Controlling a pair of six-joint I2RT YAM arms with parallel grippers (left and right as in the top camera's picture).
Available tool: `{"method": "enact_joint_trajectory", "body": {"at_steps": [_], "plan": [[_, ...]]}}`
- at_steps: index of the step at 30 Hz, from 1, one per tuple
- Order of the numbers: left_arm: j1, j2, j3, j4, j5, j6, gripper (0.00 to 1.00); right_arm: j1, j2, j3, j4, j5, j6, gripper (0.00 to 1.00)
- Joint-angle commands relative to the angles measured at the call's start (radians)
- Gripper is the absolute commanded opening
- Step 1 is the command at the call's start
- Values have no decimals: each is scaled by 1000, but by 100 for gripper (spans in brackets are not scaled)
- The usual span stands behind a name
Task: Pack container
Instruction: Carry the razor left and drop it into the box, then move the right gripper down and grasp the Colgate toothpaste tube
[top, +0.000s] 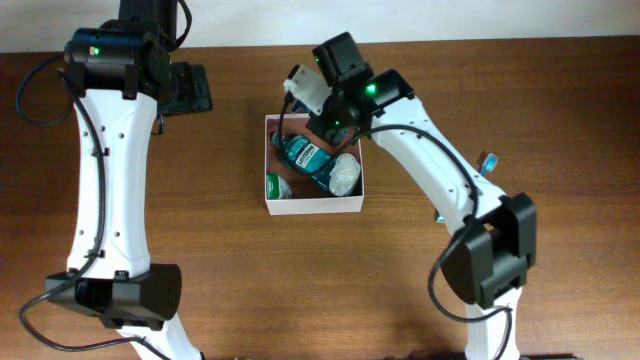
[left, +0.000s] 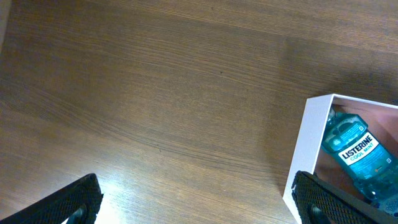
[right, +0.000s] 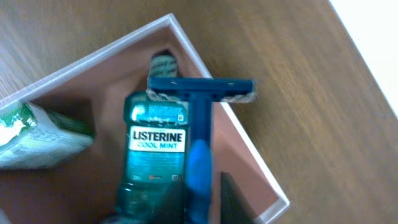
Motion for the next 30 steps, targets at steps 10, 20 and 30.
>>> {"method": "enact_joint_trajectory", "body": {"at_steps": [10,20,30], "plan": [[3,-8,11,2,-10,8,100,-11,-77,82,-29,97,136,48],[3,-8,11,2,-10,8,100,-278,-146,70,-346,112,661,51],[3,-8,11,2,-10,8,100,-476,-90,-266,-220,90,828,51]]}}
